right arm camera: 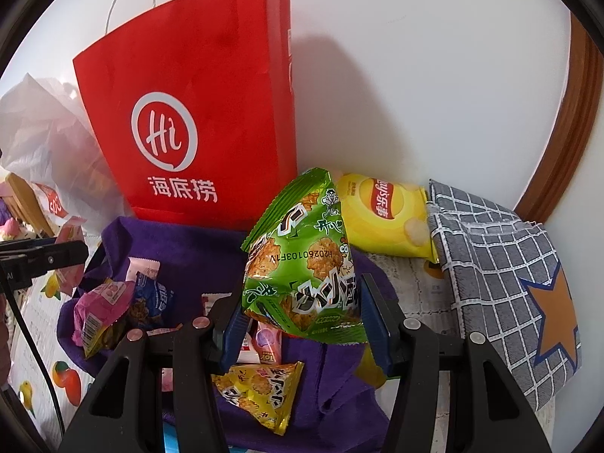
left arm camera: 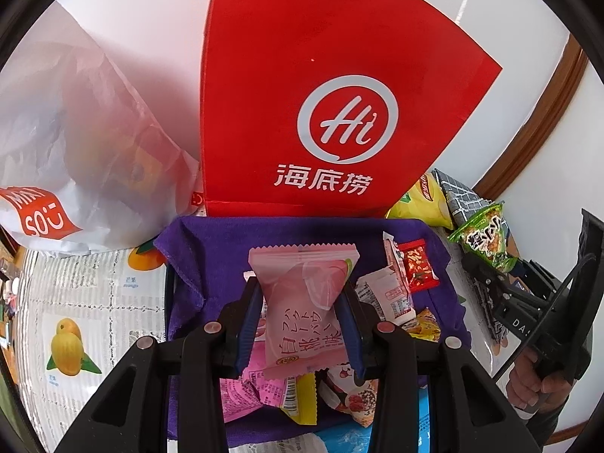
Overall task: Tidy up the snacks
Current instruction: 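Carry the pink candy and green bag over the purple towel with both grippers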
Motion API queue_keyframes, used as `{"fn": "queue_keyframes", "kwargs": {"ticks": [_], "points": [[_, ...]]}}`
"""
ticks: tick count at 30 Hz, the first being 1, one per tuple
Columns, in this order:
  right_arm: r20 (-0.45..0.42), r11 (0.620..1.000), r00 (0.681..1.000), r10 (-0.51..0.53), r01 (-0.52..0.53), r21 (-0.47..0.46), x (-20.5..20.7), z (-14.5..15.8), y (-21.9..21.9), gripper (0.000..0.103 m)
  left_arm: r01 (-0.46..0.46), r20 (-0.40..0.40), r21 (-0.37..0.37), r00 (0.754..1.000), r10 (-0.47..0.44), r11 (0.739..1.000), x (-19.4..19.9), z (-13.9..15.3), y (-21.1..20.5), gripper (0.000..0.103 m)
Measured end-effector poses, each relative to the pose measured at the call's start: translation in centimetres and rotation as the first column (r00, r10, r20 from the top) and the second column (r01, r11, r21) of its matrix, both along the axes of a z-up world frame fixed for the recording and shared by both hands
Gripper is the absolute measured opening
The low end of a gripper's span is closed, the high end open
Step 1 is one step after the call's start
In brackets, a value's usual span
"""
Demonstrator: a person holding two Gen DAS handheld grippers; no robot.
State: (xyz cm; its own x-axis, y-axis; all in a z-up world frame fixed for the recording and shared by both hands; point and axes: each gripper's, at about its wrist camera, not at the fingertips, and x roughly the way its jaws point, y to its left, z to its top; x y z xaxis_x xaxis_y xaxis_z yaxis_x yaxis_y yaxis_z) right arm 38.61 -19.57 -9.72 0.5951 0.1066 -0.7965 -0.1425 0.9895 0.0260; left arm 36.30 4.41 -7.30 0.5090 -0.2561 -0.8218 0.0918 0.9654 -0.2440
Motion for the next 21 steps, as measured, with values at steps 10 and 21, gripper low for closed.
{"fn": "queue_keyframes", "kwargs": {"ticks": [10, 21], "points": [[-0.023, 1.0, 1.0, 0.008, -0.008, 0.0, 0.3, -0.6, 0.2, 0.054, 0.005, -0.03, -0.033, 1.0, -0.006, 0.999, 0.2, -0.4, -0.1, 0.037], [-0.086, 0.997, 0.994, 0.072, -0.074, -0.026, 0.5, -1.9, 2.1, 0.054, 0.04, -0.083, 0.012, 0.996, -0.039, 0.999, 0.5, -1.7, -1.6, 0.038]]}}
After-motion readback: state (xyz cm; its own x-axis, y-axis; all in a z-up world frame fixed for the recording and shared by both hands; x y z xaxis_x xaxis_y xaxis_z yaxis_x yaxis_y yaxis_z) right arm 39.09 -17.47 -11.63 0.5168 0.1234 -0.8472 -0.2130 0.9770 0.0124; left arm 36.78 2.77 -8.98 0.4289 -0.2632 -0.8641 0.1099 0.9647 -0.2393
